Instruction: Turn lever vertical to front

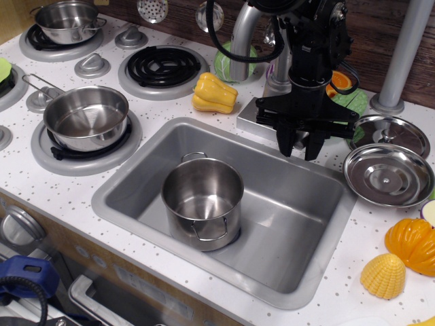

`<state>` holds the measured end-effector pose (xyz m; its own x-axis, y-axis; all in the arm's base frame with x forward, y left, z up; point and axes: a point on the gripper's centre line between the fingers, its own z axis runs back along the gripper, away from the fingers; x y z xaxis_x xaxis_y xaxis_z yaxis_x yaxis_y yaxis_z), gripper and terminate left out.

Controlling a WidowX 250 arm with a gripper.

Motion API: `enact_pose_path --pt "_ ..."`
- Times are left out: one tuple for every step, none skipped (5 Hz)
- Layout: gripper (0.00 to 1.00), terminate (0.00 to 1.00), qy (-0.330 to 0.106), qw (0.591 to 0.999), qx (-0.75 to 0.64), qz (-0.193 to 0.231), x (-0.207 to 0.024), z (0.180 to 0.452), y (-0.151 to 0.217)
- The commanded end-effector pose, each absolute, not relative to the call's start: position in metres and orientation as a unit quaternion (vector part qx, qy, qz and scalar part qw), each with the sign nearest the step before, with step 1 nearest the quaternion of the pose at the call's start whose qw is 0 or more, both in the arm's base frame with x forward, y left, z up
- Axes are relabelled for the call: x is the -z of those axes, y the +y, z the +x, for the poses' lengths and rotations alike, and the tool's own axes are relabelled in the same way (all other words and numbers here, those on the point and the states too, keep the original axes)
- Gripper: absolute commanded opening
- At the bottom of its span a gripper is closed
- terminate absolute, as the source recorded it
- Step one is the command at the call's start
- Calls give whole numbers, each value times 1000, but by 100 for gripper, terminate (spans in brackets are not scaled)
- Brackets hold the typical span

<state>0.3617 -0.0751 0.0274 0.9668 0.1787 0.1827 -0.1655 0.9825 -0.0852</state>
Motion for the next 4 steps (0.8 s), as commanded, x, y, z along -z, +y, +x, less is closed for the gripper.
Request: enact_pose_path --pt "100 0 -120 989 -77 -24 -65 370 -89" --pt "100 0 -109 991 -81 -10 -88 359 -93" --pt "100 0 -93 992 -84 -13 -97 349 -93" --pt "100 100 -98 991 -87 -6 -99 343 -95"
